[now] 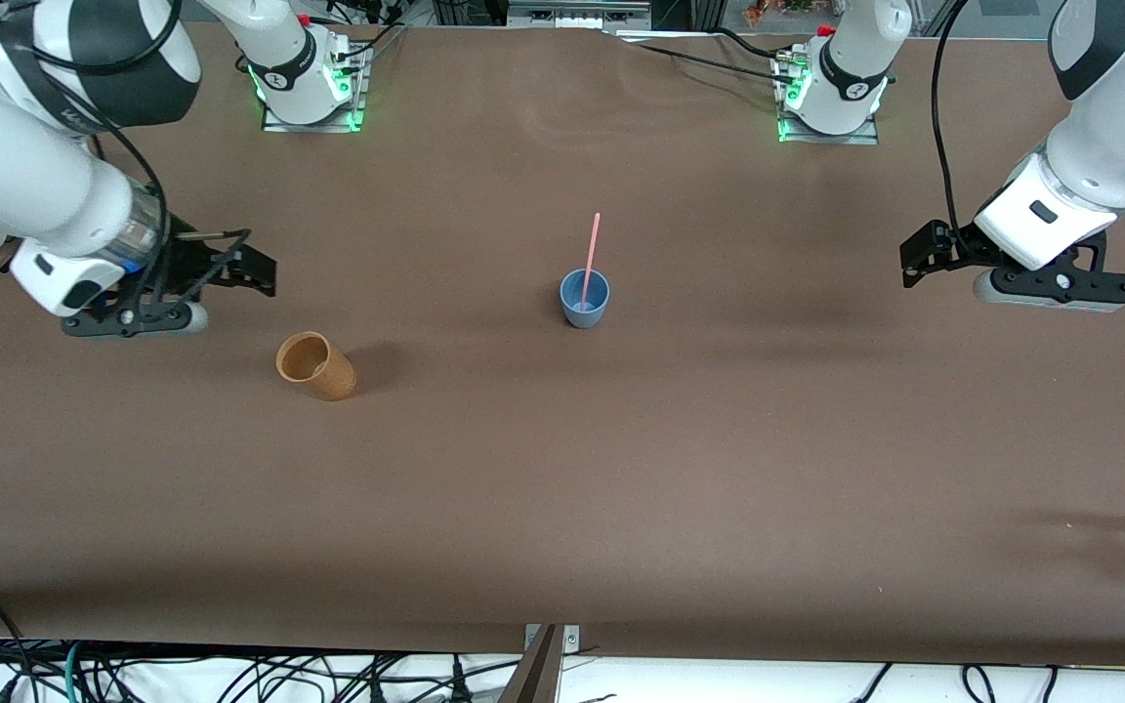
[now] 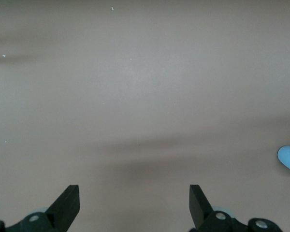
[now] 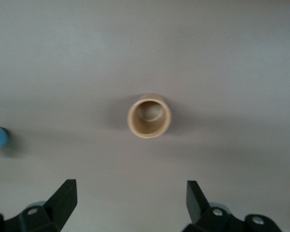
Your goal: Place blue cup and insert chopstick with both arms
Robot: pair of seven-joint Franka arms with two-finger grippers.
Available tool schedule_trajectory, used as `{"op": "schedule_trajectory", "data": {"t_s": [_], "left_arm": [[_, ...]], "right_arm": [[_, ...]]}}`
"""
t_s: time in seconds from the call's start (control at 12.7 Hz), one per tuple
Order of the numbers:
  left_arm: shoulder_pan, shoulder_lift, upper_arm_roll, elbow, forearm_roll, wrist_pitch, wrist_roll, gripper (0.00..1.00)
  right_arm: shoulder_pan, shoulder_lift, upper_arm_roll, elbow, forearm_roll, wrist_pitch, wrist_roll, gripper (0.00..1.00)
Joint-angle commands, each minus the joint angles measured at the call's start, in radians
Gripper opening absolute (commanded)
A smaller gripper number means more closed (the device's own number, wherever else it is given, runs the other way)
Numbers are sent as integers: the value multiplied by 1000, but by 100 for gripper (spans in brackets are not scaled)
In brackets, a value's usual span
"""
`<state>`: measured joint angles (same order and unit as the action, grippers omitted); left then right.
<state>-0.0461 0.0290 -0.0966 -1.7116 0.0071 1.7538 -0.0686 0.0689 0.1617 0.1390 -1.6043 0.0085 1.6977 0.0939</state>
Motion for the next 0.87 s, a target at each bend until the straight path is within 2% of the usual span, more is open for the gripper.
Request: {"op": "schedule_trajectory", "data": {"t_s": [0.0,0.79], "left_arm": [[-5,19,0,38,-15,-26,-8,100],[-5,19,2,40,-15,-34,-7,100]], "right_arm": [[-6,-40,-1,-31,-45,-15,-53,100],[-6,-53,1,-22,-79,-18,-59,100]]}}
